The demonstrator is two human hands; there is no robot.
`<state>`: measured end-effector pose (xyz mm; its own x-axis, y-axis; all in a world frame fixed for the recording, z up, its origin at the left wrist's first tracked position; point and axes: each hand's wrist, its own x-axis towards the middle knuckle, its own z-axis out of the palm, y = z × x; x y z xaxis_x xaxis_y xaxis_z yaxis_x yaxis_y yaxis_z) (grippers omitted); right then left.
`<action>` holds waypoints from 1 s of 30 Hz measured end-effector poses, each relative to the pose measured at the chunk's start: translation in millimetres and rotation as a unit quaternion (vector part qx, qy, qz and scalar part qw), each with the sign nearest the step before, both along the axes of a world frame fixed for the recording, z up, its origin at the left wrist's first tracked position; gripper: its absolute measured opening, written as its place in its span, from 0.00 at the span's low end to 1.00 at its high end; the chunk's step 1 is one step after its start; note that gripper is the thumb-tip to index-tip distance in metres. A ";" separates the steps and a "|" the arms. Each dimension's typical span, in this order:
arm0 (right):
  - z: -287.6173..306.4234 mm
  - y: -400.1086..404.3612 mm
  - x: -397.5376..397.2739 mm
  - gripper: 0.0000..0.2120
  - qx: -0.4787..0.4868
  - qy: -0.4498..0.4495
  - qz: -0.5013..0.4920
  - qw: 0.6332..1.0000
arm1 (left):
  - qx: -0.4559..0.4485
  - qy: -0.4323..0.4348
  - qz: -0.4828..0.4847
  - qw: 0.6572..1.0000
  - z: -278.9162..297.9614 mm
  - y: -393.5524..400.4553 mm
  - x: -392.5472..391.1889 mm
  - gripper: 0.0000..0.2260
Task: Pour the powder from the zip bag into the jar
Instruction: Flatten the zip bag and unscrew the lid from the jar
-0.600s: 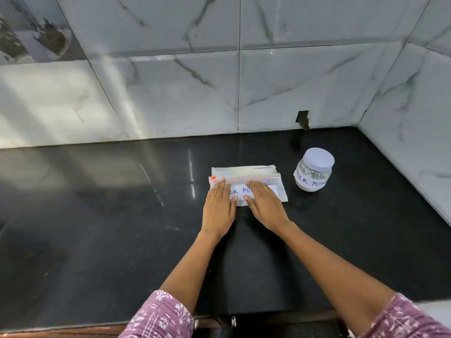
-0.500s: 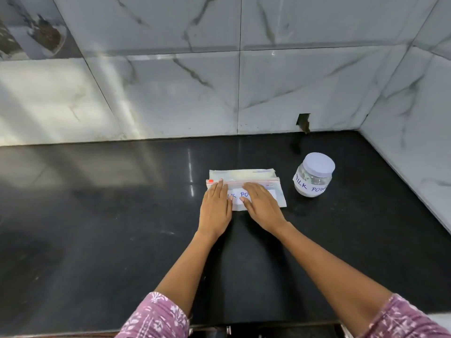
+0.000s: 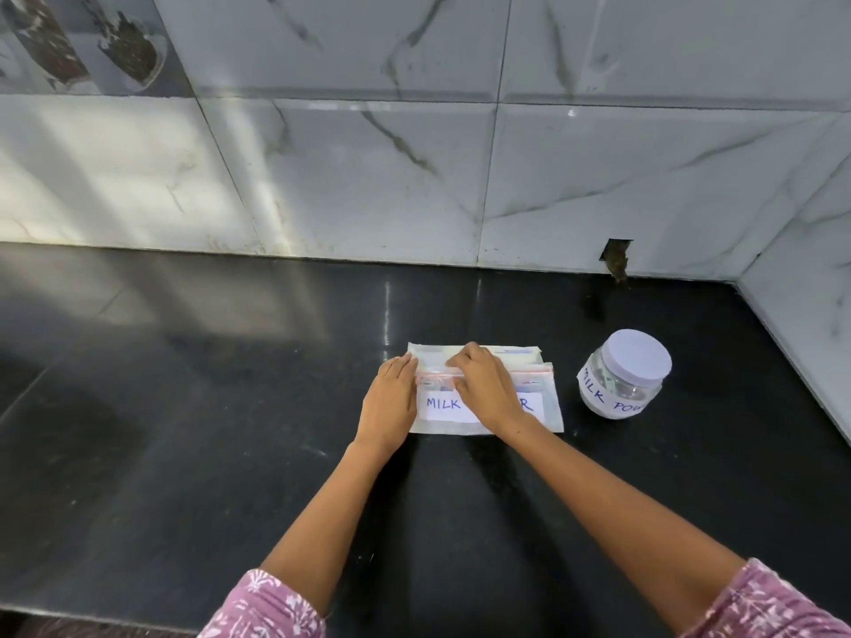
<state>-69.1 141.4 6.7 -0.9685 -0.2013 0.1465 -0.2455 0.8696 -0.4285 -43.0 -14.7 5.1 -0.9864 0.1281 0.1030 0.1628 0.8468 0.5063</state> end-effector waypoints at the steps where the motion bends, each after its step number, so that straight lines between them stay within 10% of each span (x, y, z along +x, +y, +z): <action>1: 1.7 0.8 1.5 0.12 -0.008 0.003 0.003 1.000 | -0.002 0.004 -0.007 1.000 3.1 -1.4 -1.1 0.18; 21: 49.8 -6.4 52.4 0.05 -0.059 0.140 0.018 0.988 | 0.095 0.097 -0.107 0.985 70.3 -17.4 16.2 0.06; 30: 49.8 -28.0 94.2 0.07 -0.047 0.085 0.036 0.995 | 0.169 -0.020 -0.124 0.977 61.4 -35.1 39.8 0.02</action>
<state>25.2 113.4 56.5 -0.9120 -0.2460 0.3282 -0.3807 0.8054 -0.4543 -3.2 -49.8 66.5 -0.9334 0.3296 0.1421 0.3159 0.5665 0.7611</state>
